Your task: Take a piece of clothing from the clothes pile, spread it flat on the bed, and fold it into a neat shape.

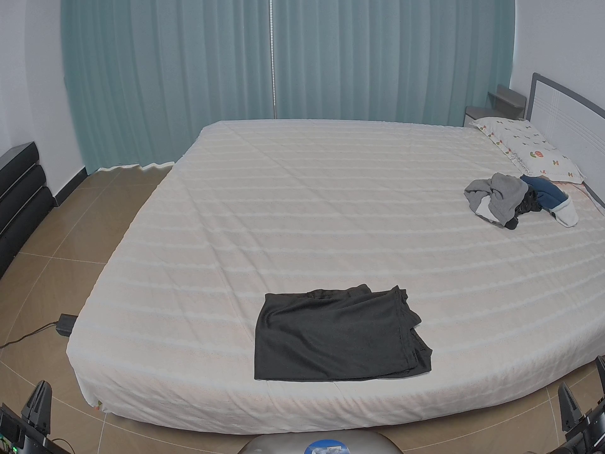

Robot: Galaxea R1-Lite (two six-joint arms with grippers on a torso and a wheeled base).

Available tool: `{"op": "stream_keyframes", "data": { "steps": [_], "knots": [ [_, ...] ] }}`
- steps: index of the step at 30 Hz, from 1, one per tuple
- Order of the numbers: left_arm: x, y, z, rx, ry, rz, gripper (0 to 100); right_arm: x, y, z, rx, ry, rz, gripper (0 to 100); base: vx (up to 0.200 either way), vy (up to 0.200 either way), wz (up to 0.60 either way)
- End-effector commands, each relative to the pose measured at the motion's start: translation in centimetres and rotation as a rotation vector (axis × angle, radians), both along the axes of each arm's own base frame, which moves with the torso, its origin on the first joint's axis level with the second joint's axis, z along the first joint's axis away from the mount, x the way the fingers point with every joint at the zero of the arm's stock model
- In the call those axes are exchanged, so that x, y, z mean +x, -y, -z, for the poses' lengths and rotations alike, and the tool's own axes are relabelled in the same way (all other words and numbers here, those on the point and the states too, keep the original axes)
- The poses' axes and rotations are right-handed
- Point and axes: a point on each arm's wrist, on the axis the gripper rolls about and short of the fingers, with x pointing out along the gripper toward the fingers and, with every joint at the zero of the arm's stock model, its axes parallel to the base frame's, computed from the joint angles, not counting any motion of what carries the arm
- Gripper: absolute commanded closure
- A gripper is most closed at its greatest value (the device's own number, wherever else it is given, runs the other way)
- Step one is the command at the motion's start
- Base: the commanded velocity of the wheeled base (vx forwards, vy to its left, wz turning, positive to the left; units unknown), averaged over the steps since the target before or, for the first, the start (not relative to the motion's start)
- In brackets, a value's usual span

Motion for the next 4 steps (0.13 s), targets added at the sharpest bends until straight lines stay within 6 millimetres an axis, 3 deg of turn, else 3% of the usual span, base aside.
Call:
{"op": "stream_keyframes", "data": {
  "steps": [1, 4],
  "knots": [
    [0.05, 0.01, 0.47, 0.018, -0.007, 0.002, 100, 0.04, 0.00, 0.51, -0.001, -0.005, 0.000, 0, 0.000, 0.000, 0.00],
    [0.05, 0.01, 0.47, 0.022, -0.007, 0.003, 100, 0.04, 0.00, 0.51, -0.001, -0.005, -0.002, 0, 0.000, 0.000, 0.00]
  ]
}}
